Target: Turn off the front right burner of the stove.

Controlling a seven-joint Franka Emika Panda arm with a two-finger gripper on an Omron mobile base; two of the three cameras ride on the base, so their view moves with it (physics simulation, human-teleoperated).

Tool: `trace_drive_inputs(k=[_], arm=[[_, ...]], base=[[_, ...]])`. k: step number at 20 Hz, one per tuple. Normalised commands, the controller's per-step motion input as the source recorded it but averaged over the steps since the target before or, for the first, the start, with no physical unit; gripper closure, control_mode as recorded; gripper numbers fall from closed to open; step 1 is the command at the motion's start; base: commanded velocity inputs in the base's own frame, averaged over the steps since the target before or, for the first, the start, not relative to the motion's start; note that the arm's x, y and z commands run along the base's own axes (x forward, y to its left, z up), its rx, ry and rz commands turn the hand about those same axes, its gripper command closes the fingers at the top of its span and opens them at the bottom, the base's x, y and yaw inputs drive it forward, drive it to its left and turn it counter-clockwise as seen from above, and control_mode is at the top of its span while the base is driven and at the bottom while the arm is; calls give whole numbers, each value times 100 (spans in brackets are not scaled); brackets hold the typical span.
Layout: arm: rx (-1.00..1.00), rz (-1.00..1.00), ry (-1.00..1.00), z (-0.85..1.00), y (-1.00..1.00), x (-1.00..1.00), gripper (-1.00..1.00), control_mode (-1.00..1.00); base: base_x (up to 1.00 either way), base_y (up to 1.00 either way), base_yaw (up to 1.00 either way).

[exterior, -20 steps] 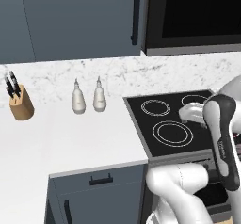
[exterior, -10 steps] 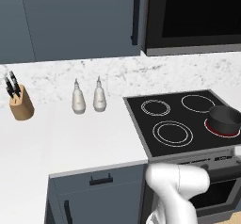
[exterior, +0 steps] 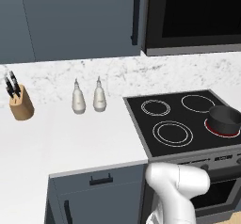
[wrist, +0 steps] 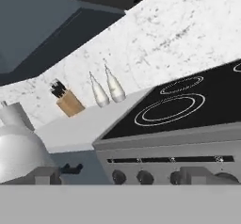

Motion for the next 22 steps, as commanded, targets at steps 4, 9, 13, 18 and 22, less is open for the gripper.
trace_drive_inputs(k=[4,9,13,18,22], arm=[[-30,0,-49,-46,0,0,-100,-100],[-30,-1,-36,-46,0,5,-100,-100],[-26,-20,-28,-32,0,26,-100,-100],[-25,-30,-13,-23,0,40,-100,-100],[-24,-29,-11,-25,0,44,-100,-100]], base=[[0,0,0],[0,0,0],[0,0,0],[0,0,0],[0,0,0]])
